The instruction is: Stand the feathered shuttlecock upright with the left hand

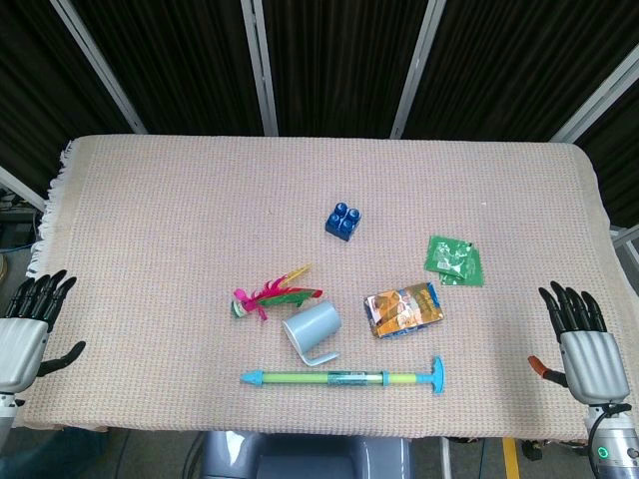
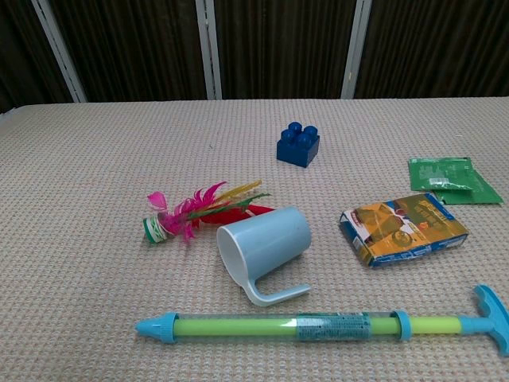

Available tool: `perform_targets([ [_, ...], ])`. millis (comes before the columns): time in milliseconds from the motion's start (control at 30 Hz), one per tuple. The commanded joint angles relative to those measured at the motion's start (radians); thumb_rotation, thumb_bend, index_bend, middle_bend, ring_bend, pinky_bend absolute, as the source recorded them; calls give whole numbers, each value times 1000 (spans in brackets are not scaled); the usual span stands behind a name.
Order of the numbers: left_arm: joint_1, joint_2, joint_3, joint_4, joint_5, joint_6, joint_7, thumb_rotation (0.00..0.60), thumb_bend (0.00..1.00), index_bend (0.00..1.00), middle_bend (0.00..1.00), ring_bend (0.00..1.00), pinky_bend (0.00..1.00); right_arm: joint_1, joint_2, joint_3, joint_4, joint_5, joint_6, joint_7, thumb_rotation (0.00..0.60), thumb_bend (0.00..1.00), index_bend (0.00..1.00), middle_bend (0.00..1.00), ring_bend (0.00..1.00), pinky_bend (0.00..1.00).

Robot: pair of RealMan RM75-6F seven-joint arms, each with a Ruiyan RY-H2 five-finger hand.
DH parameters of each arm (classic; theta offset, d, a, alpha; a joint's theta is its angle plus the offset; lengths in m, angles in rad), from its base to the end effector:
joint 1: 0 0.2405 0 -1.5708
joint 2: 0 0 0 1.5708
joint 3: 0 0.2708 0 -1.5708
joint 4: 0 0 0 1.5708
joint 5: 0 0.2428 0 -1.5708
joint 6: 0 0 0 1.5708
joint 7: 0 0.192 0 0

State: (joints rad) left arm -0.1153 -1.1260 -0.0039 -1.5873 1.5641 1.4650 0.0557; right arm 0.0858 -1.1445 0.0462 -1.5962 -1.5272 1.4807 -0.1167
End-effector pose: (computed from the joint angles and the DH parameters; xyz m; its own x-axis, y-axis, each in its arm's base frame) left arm -0.3301 0.2315 0.1189 0.4712 0.0480 0.8807 0.8795 -0.1009 -0.4650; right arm -0.3333 -0.2323 0.1246 0.4932 -0.0062 0.8699 -0.8694 -0.0377 0.4927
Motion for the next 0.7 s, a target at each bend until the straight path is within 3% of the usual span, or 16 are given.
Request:
perform_targets([
  [33, -1, -6, 1, 0, -11, -12, 10, 600, 239, 0, 0, 0, 0, 3, 1, -2, 0, -2, -7, 2, 600, 101, 0, 0, 0, 0],
  [200, -8, -32, -17, 23, -29, -12, 13, 600, 239, 35, 0, 0, 0, 7, 3, -3, -4, -6, -13, -3, 600, 101, 0, 0, 0, 0],
  [467, -73, -203, -80, 116, -24, -13, -71, 600, 277, 327, 0, 0, 0, 21, 4, -3, -3, -12, -34, 6, 600, 101, 0, 0, 0, 0],
  [700, -192, -415, -126, 155, -35, -109, 84, 600, 272, 404, 0, 0, 0, 37, 30, 2, 5, -15, -54, 97, 600, 101, 0, 0, 0, 0],
])
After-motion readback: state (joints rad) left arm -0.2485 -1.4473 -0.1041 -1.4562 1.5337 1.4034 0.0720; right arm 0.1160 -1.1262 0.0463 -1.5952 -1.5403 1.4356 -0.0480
